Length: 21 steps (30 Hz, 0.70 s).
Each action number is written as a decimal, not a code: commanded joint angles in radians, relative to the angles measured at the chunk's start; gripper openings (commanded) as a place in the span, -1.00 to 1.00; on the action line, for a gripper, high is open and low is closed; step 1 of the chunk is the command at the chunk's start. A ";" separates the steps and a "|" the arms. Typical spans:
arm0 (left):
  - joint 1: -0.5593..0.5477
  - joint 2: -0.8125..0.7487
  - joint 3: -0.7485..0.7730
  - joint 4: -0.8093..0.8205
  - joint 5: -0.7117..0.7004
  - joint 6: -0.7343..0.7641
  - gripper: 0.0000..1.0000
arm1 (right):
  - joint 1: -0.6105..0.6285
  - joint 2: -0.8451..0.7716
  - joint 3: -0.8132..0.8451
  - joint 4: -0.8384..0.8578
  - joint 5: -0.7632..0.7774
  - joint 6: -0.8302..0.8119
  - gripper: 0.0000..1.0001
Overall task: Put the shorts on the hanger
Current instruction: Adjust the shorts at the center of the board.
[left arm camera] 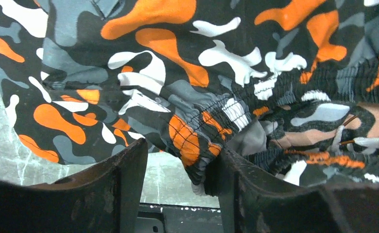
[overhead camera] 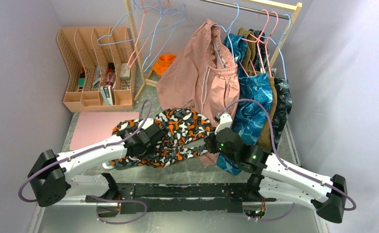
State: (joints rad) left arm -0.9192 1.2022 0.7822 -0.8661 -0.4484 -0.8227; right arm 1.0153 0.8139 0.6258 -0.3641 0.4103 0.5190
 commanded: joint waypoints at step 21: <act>-0.007 -0.593 -0.202 0.218 -0.227 -0.105 -0.86 | -0.004 0.037 -0.003 -0.058 -0.211 0.019 0.00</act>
State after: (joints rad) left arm -0.9211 0.6155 0.6121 -0.7158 -0.6460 -0.9169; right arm 1.0157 0.8310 0.6117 -0.3874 0.2634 0.5377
